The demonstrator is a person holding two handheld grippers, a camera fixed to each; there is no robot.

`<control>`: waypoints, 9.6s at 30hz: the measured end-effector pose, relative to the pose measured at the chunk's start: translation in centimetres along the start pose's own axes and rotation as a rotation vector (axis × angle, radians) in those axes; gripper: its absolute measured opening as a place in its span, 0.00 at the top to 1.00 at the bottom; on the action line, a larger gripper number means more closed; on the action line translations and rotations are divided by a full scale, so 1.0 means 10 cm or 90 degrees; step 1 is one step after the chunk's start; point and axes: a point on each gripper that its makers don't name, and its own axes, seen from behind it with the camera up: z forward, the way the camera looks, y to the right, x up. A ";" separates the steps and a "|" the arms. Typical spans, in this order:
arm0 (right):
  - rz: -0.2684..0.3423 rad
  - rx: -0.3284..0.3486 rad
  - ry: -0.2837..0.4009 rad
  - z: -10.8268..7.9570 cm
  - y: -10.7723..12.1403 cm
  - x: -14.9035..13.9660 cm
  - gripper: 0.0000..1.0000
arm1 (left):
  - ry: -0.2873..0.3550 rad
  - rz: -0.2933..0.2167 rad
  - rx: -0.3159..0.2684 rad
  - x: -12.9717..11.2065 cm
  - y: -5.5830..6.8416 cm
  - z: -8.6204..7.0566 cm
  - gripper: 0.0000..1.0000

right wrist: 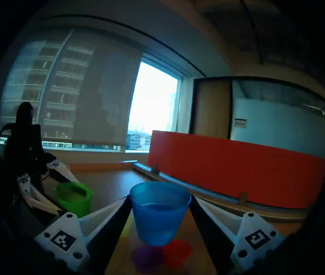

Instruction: Pour water

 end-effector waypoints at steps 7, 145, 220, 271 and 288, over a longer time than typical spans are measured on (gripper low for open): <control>-0.051 0.014 -0.002 -0.09 -0.08 0.03 0.07 | -0.005 0.006 -0.012 -0.03 0.08 -0.01 0.14; -0.722 0.135 -0.110 -0.03 -0.53 0.45 0.07 | 0.014 0.017 -0.057 0.10 0.49 0.06 0.14; -0.865 0.109 -0.093 0.01 -0.52 0.56 0.07 | 0.016 0.022 -0.060 0.15 0.55 0.08 0.14; -0.948 0.072 -0.073 -0.11 -0.57 0.58 0.07 | 0.016 0.013 -0.046 0.14 0.50 0.15 0.14; -0.973 0.073 -0.069 -0.12 -0.61 0.57 0.07 | 0.017 0.012 -0.040 0.14 0.47 0.16 0.14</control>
